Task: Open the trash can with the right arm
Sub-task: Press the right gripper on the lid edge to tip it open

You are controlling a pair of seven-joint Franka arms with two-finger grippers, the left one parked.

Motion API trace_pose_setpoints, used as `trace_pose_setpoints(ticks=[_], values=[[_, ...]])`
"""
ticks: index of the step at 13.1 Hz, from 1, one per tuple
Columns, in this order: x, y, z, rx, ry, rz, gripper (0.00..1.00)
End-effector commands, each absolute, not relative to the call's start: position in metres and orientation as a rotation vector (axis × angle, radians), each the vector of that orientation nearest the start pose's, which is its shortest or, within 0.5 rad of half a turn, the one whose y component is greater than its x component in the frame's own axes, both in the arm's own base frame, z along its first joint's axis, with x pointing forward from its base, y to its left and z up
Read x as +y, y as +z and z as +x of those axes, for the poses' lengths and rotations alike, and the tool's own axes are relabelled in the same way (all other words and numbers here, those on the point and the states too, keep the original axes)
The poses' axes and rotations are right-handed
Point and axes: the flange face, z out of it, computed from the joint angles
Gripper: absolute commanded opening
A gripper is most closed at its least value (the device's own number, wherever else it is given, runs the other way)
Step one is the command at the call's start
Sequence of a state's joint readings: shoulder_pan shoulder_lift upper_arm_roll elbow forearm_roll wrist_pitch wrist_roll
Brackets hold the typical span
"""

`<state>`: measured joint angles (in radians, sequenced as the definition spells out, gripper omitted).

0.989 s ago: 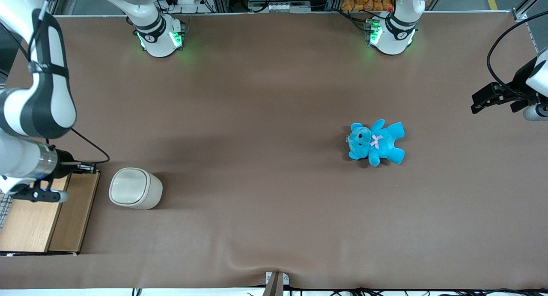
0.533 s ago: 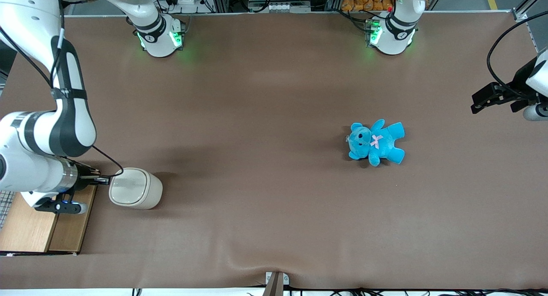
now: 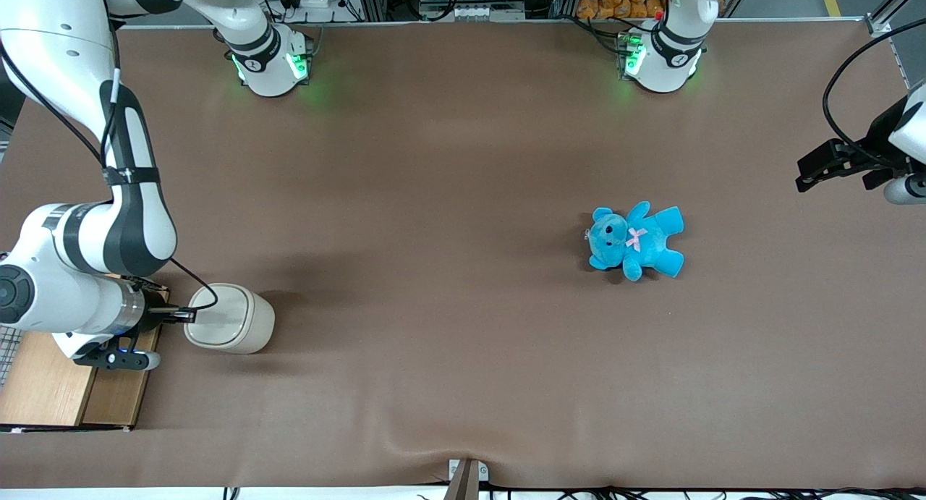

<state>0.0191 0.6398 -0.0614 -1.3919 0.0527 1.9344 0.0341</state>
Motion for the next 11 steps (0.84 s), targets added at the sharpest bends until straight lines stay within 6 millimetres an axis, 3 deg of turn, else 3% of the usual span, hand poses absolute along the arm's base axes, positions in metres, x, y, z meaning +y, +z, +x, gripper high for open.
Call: trace_pose_setpoints(ticks=[1, 7, 11], values=[[-0.015, 0.313, 0.712, 0.149, 0.144, -3.116, 0.0], [-0.011, 0.297, 0.709, 0.139, 0.123, -3.119, 0.0], [-0.006, 0.32, 0.711, 0.131, 0.125, -3.116, 0.0]])
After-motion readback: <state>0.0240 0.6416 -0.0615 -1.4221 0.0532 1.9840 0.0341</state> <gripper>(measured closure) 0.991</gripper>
